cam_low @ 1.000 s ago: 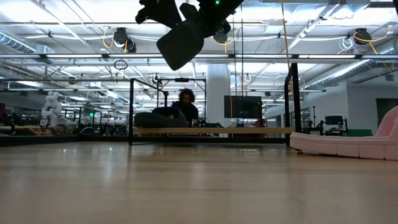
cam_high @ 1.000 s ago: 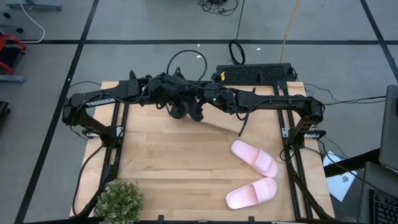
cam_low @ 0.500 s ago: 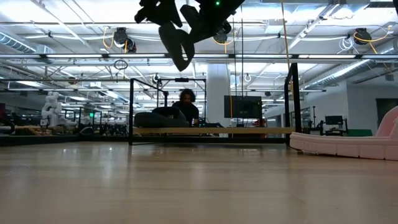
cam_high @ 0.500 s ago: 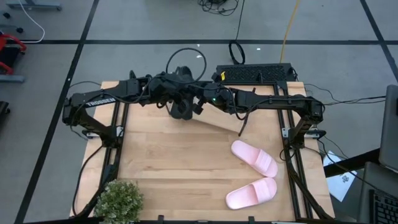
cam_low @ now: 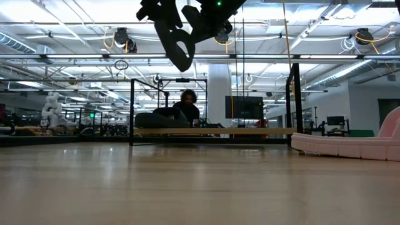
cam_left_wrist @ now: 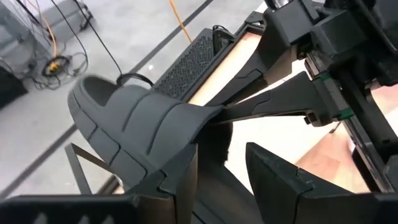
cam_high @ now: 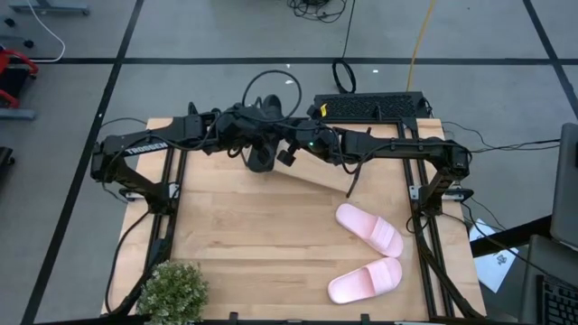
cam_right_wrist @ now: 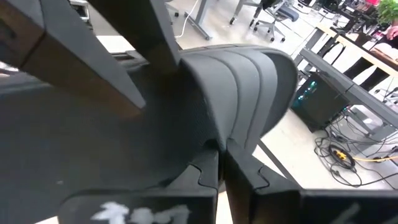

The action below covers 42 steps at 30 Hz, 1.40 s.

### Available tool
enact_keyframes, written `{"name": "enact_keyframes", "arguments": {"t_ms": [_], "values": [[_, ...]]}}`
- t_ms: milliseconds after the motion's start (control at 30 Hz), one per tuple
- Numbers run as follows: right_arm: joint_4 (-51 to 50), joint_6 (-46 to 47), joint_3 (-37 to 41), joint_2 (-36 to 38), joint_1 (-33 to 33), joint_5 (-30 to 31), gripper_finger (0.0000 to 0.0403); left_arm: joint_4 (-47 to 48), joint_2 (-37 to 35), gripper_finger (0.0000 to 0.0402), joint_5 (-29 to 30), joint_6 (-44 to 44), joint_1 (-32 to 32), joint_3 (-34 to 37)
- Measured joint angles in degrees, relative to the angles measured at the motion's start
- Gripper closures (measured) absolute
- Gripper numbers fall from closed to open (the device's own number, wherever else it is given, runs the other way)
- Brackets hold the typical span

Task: Pick and place slides into the shelf
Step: Put the black slipper on the shelf

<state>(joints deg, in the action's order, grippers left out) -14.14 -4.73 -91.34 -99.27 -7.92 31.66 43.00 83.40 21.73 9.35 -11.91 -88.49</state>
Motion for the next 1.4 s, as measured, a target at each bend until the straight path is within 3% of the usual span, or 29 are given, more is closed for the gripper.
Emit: {"name": "enact_keyframes", "arguments": {"t_ms": [767,1133,1400], "values": [[-1.45,0.17,0.01,0.03,-1.07,-1.06,0.0403,-3.85,-0.09,0.0254,7.92,-8.18,1.06,0.00],[-0.23,0.83,0.01,0.03,-1.07,-1.40,0.0403,-2.90,-0.09,0.0254,6.07,-2.10,3.62,0.00],[6.30,-1.97,0.12,-2.06,-1.09,4.52,0.0403,0.87,-1.66,0.0254,5.19,2.90,4.95,0.00]]}}
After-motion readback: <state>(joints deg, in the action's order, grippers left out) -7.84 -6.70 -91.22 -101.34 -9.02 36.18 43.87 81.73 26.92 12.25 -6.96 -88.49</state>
